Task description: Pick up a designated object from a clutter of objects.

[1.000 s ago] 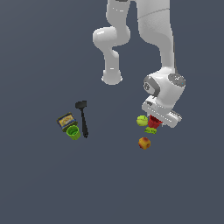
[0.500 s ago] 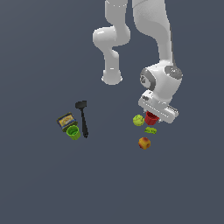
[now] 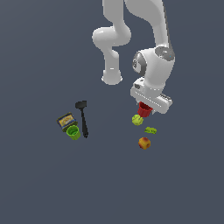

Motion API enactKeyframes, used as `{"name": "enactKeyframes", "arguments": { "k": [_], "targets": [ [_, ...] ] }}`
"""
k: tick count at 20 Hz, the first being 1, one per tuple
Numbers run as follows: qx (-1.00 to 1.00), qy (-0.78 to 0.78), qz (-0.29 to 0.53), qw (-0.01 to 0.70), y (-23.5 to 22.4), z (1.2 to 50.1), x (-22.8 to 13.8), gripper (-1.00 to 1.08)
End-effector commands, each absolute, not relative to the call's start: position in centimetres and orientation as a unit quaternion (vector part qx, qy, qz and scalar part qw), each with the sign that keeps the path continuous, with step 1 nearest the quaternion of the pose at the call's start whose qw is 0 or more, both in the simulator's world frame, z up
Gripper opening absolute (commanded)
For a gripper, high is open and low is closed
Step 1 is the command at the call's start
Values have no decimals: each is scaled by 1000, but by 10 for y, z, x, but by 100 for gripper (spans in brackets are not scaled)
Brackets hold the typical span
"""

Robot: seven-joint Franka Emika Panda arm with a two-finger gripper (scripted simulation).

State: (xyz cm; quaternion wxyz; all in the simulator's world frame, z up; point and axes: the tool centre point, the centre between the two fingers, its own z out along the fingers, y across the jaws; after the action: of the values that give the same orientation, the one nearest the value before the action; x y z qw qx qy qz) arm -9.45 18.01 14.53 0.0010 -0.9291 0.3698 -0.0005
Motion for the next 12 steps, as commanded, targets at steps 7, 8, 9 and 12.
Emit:
{"name": "enactKeyframes", "arguments": {
  "k": [7, 8, 9, 12],
  "targets": [
    [-929, 370, 0, 3, 130, 209, -107, -100],
    [-929, 370, 1, 3, 124, 217, -108, -100],
    [-929, 370, 1, 4, 117, 225, -110, -100],
    [-929, 370, 1, 4, 97, 252, -115, -100]
  ]
}}
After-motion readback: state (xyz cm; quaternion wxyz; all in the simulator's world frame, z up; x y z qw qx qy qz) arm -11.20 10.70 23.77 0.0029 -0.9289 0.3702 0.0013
